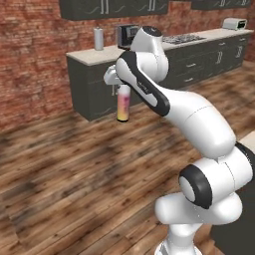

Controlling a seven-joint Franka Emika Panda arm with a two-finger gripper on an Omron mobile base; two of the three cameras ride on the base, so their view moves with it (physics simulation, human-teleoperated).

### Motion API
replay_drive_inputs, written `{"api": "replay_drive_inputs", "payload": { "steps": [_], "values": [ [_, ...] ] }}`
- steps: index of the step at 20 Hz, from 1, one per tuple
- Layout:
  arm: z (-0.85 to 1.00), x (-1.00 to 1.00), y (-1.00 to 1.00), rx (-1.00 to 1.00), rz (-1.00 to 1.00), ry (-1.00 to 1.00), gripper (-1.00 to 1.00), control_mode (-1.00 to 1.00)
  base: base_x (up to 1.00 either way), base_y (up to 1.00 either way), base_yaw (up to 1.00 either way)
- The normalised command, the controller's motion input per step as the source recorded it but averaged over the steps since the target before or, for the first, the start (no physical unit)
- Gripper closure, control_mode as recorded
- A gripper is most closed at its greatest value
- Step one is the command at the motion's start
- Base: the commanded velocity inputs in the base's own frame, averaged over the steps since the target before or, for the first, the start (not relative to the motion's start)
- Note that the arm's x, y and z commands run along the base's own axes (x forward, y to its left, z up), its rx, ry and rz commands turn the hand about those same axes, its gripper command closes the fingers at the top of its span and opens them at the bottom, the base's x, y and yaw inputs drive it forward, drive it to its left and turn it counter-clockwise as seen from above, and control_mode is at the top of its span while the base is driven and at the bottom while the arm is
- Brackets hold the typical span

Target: Place the large bottle from the dining counter next to the other large bottle outside the sink, and place the small bottle from the dining counter next to the other small bottle inside the sink.

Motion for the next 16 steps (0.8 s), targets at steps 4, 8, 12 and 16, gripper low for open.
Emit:
{"api": "replay_drive_inputs", "payload": {
  "steps": [4, 8, 12, 16],
  "values": [
    [0.00, 0.00, 0.00, 0.00, 0.00, 0.00, 1.00, 1.00, 0.00, 0.00, -0.25],
    [0.00, 0.00, 0.00, 0.00, 0.00, 0.00, 1.00, 1.00, 0.00, 0.00, -0.25],
    [0.00, 0.00, 0.00, 0.00, 0.00, 0.00, 1.00, 1.00, 0.00, 0.00, -0.25],
    [0.00, 0.00, 0.00, 0.00, 0.00, 0.00, 1.00, 1.00, 0.00, 0.00, -0.25]
  ]
}}
